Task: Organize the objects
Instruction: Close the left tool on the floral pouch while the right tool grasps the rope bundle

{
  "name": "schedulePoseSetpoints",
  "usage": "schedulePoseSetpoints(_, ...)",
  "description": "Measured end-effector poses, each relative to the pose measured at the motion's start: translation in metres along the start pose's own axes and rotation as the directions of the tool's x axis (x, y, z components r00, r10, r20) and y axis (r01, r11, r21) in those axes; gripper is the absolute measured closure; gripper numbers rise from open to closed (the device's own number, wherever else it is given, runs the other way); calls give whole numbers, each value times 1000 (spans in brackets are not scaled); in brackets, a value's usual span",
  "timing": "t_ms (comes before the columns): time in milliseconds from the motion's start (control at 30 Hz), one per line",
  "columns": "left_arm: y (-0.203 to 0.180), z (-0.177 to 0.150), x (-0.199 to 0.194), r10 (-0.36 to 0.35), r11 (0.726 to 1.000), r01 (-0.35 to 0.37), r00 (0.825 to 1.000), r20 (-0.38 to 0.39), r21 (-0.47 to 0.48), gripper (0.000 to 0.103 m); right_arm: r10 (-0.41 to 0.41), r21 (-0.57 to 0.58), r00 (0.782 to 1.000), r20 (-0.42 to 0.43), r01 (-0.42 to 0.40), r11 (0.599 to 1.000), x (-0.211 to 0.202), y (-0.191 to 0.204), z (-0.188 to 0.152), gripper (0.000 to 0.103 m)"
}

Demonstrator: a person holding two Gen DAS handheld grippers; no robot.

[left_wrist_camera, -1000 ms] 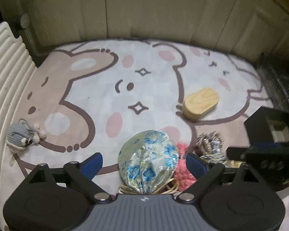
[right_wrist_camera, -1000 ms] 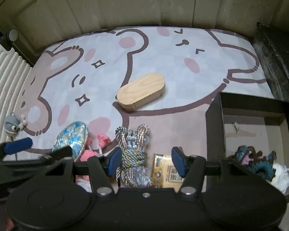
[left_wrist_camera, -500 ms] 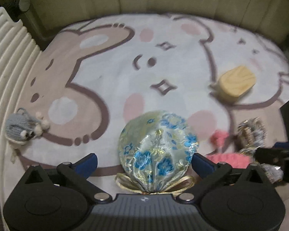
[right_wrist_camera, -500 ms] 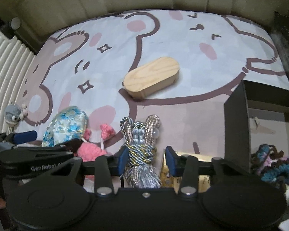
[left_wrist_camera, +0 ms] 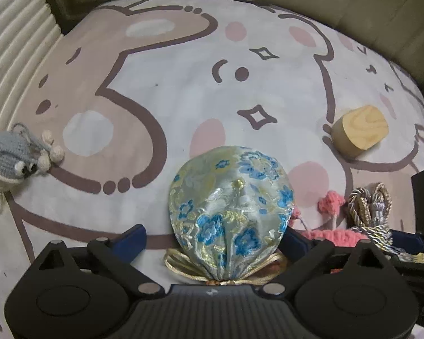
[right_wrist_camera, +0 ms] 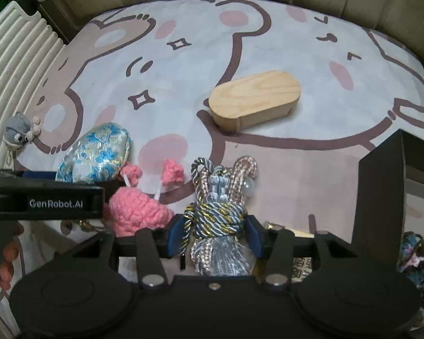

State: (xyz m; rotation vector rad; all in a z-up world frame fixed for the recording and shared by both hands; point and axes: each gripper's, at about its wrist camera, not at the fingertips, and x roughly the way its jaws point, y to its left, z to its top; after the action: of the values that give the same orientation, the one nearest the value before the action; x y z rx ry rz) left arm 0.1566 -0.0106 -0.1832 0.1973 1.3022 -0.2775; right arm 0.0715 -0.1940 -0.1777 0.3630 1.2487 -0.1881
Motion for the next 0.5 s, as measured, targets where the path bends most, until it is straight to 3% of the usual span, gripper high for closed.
schedulePoseSetpoints(100, -2, 1, 1, 9, 1000, -9, 1000, 1, 17, 7, -2, -16, 1000, -5, 2, 1000, 4, 1, -1, 58)
schedulePoseSetpoints(300, -2, 5, -3, 25, 999, -25, 1000, 4, 41, 30, 9, 0, 1000, 1, -9, 1000, 1, -1, -1, 63)
schedulePoseSetpoints(500, 0, 6, -15, 19, 1000, -20, 1000, 24, 24, 33, -5, 8, 999, 32, 5, 1000, -7, -2, -1, 67)
